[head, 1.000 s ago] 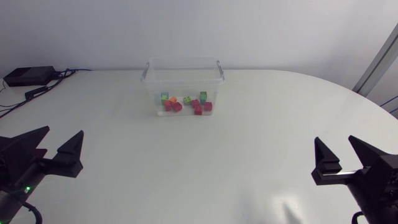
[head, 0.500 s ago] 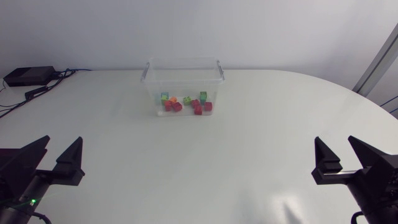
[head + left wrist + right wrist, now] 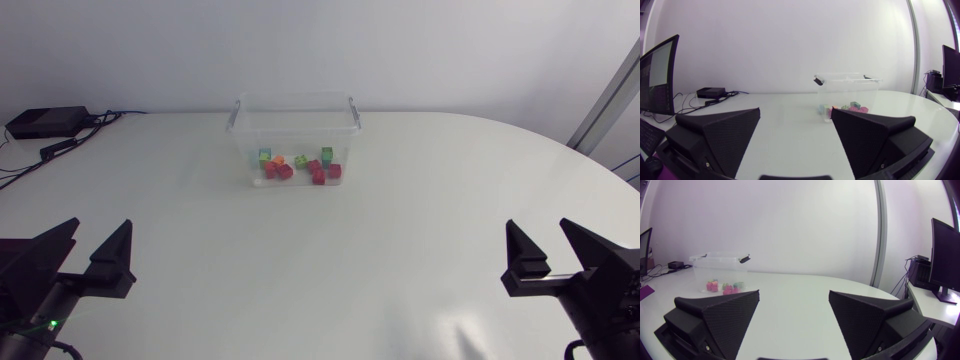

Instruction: Place the duplo bricks in the container

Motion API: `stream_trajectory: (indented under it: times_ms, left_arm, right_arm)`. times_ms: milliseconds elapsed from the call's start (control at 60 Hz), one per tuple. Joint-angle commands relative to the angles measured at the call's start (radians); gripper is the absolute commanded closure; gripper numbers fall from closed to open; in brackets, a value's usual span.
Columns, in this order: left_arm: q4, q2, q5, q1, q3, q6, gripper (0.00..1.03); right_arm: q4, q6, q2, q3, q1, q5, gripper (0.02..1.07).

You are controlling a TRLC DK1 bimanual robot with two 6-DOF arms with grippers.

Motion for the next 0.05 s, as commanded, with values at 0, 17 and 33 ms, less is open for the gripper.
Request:
stream_trajectory:
  times_ms: [0, 17, 33]
  left_arm:
    - [0.008, -0.006, -0.002, 0.001, -0.019, -0.025, 0.04]
    - [0.008, -0.006, -0.002, 0.001, -0.019, -0.025, 0.04]
    - [0.008, -0.006, -0.002, 0.001, -0.019, -0.025, 0.04]
  right_arm:
    - [0.018, 0.025, -0.004, -0.020, 0.007, 0.003, 0.07]
    - [0.018, 0.025, -0.004, -0.020, 0.007, 0.003, 0.07]
    - [0.018, 0.025, -0.004, -0.020, 0.007, 0.003, 0.07]
